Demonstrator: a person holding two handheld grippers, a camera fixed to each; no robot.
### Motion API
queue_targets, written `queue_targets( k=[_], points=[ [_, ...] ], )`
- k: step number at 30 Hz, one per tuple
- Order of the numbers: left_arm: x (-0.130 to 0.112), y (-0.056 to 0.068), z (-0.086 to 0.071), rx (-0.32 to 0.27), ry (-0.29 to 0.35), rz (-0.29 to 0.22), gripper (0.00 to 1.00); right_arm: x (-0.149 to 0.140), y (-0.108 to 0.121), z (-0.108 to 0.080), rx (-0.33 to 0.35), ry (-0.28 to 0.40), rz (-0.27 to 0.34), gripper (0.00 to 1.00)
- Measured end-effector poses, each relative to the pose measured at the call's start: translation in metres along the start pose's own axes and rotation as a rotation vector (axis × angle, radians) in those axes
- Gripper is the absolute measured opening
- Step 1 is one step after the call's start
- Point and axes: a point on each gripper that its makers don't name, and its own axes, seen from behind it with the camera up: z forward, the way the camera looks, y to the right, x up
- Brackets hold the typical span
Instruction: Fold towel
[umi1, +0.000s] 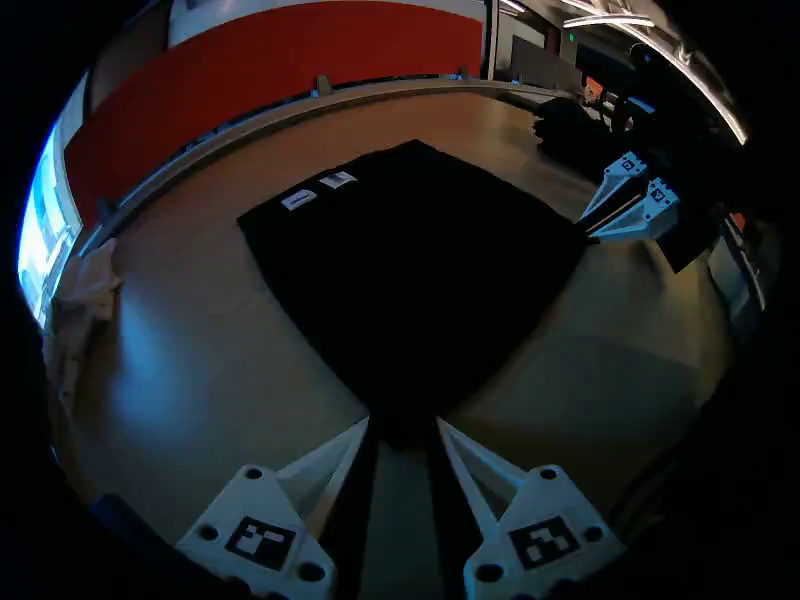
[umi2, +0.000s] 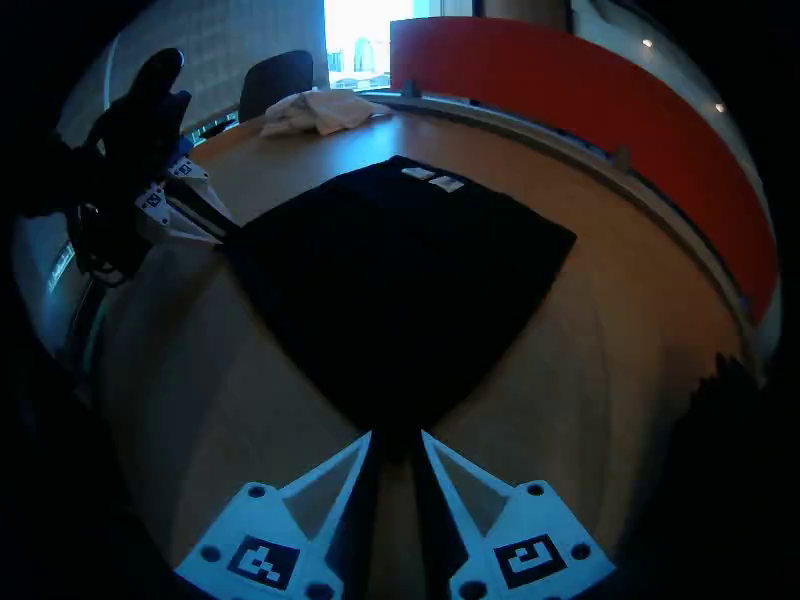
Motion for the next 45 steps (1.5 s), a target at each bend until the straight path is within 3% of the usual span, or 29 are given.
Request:
queue_targets(
  k=[5, 9, 18, 36, 45],
  points=[
    [0.003, 0.002, 0.000, 0.008, 0.002, -0.006, 0.15, 0.000, -0.003, -0.002, 0.001, 0.001, 0.003, 0.16],
    [0.006, 0.006, -0.002, 0.001, 0.007, -0.015, 0.13, 0.000, -0.002, -0.003, -0.005, -0.001, 0.015, 0.14],
    [0.012, 0.009, -0.007, -0.017, 0.018, -0.075, 0.11, 0.005, -0.001, -0.009, -0.006, 0.018, 0.034, 0.14],
    [0.010, 0.015, -0.008, -0.044, -0.001, -0.102, 0.07, 0.010, -0.002, -0.014, 0.001, 0.035, 0.040, 0.14],
    [0.009, 0.015, -0.007, -0.036, -0.017, -0.063, 0.03, 0.014, -0.002, -0.015, 0.000, 0.042, 0.028, 0.14]
  ],
)
